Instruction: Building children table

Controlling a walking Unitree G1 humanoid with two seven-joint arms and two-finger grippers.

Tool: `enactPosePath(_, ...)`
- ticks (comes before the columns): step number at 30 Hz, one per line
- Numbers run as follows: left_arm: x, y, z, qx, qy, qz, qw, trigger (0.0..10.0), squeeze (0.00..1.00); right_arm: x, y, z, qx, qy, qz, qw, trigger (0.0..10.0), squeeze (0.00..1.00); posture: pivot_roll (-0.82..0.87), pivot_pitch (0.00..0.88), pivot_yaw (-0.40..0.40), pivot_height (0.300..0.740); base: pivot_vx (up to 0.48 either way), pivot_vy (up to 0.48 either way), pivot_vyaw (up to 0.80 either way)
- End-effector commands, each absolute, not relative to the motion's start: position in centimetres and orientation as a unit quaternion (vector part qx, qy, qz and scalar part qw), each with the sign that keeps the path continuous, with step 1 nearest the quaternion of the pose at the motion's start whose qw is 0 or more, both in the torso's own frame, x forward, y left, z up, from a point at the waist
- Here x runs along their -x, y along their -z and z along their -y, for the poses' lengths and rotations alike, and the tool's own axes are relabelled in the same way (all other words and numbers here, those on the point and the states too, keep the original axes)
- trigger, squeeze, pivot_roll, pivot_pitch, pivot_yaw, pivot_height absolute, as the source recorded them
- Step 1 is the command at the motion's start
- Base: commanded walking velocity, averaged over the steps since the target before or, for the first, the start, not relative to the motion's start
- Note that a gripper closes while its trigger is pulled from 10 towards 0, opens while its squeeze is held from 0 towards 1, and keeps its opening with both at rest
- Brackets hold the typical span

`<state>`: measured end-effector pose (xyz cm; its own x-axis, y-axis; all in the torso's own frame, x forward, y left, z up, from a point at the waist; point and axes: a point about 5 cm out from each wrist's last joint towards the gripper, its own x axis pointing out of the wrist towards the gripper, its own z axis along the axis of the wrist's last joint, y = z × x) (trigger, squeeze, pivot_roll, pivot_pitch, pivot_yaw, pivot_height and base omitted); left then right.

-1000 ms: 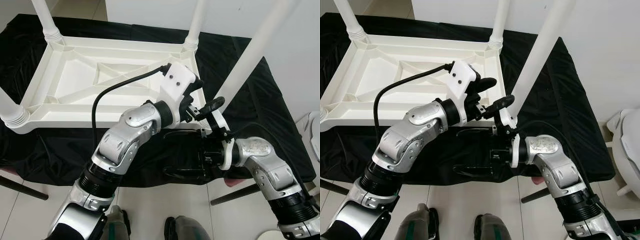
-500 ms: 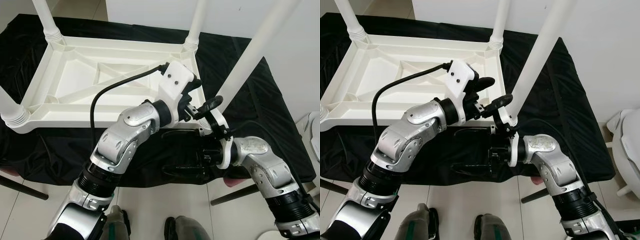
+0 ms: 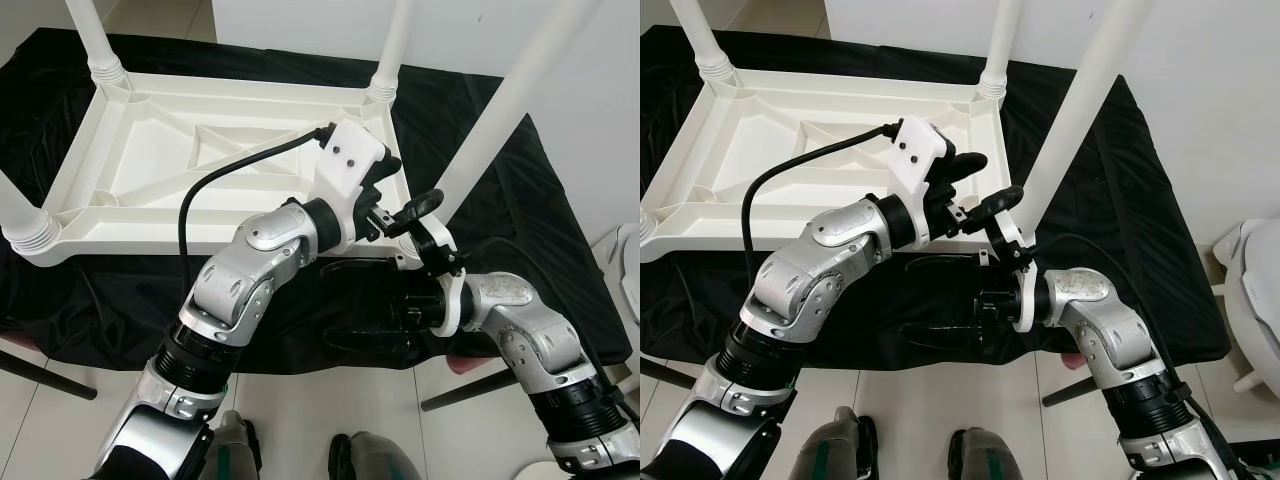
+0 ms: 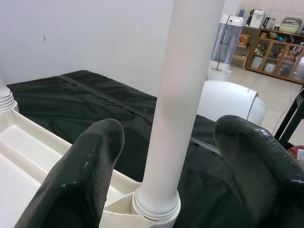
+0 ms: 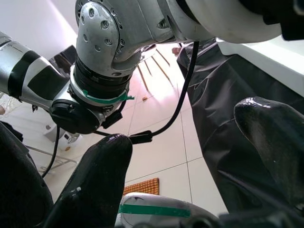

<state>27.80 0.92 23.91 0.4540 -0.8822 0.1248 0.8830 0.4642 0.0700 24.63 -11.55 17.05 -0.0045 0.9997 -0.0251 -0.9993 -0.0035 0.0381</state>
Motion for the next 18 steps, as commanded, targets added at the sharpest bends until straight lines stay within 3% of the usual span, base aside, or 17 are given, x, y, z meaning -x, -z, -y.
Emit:
enactPosePath(1,-25.32,-26.23,1.02,0.007,0.594,0.124,0.795,10.0,0.00,-25.53,-15.58,12.94,-0.014,-0.673,-0.085,0.735,10.0,0.00,-0.10,0.091,-0.068,0.740,0.000,0.000,0.00)
enactPosePath(18,-25.24,-26.67,0.96,0.010,0.592,0.129,0.796,10.0,0.00,-25.80,-14.66,13.06,-0.026,-0.667,-0.128,0.733,10.0,0.00,-0.09,0.097,-0.071,0.740,0.000,0.000,0.00)
